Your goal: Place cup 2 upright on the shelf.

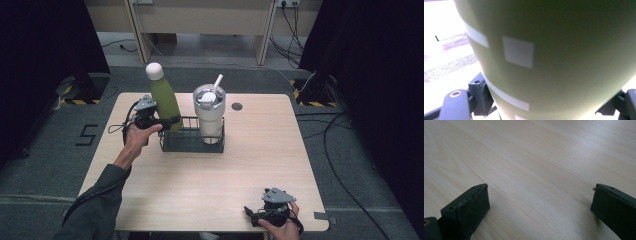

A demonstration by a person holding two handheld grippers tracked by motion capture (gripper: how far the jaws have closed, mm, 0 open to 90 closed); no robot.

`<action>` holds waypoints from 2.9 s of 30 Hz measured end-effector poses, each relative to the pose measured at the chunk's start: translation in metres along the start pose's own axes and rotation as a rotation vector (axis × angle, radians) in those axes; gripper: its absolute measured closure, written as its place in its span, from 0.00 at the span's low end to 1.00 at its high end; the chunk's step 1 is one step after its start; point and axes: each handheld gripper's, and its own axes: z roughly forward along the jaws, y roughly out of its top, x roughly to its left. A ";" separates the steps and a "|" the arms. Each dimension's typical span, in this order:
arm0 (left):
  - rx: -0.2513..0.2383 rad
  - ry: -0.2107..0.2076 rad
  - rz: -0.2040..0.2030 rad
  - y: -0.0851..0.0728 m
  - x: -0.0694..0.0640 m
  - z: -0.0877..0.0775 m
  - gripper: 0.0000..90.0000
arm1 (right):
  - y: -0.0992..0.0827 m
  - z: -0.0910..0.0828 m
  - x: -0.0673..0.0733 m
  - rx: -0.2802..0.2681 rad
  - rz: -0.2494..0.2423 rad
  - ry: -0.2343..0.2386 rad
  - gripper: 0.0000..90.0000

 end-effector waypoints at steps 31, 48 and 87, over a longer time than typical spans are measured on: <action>0.017 -0.011 -0.026 -0.025 -0.001 0.018 0.23 | 0.000 0.000 0.000 0.000 0.000 0.000 0.02; 0.040 0.006 -0.026 -0.035 -0.001 0.027 0.23 | 0.000 0.000 0.000 0.001 0.000 0.000 0.02; 0.013 0.004 0.007 -0.031 -0.006 0.021 0.16 | 0.000 0.000 0.000 0.001 -0.002 -0.002 0.01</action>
